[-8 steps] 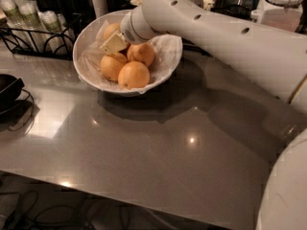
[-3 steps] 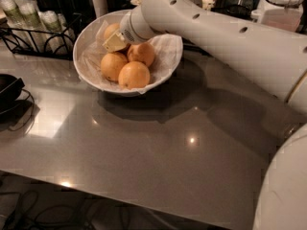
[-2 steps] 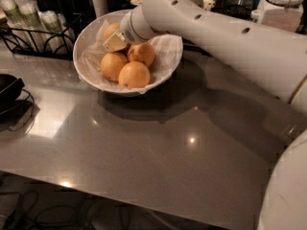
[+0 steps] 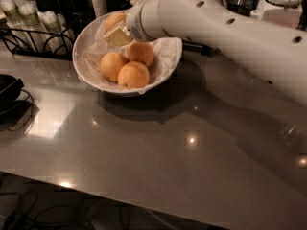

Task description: Pick orange from white bowl

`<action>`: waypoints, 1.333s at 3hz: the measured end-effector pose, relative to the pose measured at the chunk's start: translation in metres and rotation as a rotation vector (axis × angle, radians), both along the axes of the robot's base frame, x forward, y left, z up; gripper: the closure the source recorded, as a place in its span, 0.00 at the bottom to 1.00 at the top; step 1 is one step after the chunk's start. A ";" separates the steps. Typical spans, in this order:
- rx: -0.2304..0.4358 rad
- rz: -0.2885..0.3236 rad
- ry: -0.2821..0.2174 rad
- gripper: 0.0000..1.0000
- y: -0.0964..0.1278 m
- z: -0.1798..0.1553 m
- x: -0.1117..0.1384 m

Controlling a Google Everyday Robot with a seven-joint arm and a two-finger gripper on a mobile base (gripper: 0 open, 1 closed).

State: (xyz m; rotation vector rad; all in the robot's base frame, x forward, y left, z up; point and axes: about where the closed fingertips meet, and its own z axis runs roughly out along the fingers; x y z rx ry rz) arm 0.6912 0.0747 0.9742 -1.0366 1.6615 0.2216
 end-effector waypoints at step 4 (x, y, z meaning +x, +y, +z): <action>0.090 -0.044 -0.104 1.00 -0.071 0.045 -0.093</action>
Offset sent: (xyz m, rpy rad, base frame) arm -0.0787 -0.0453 0.0579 0.0845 -0.1708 0.0046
